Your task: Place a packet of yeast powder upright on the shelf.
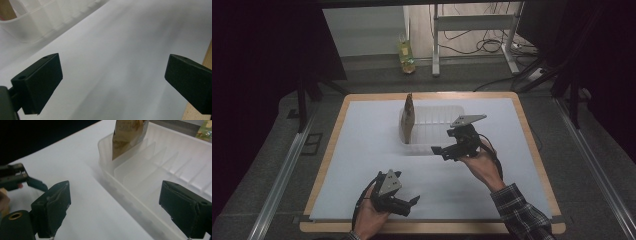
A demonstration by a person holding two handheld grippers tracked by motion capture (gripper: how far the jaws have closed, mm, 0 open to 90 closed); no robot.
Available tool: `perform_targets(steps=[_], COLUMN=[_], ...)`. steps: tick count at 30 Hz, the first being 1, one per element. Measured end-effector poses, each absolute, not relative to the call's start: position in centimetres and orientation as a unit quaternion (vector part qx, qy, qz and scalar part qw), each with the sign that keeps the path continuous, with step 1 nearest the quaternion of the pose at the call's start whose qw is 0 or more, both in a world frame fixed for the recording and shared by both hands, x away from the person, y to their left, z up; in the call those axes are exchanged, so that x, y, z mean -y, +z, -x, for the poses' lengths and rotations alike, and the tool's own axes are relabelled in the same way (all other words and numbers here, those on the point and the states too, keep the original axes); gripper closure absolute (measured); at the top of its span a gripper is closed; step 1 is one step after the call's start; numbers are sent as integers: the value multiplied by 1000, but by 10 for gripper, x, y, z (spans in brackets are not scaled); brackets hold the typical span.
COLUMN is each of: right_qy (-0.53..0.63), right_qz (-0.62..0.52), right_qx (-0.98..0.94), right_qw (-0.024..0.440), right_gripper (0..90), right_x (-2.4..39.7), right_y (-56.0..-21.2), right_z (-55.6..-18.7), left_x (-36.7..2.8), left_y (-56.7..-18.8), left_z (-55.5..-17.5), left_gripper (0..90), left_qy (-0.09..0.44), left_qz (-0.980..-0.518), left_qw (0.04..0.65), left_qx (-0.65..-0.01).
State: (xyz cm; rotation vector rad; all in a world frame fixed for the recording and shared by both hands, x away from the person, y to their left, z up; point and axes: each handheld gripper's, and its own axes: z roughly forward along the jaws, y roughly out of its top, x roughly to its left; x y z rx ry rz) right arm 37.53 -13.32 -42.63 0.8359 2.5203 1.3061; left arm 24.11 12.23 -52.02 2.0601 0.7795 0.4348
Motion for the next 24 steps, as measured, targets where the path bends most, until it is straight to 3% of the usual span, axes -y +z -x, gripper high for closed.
perform_targets(steps=[14, 24], right_qy=[436, 423], right_qz=[-284, -296], right_qx=[-847, -847], right_qw=[106, 124], right_gripper=[19, 12], right_x=[168, 195], right_y=[-430, -442], right_z=[-346, -328], left_x=[-129, -135], left_y=[-521, -522], left_z=[-241, -240], left_gripper=[10, 8], left_qy=[186, 188], left_qz=[-824, -821], left_qw=[427, 423], left_qx=[-322, -334])
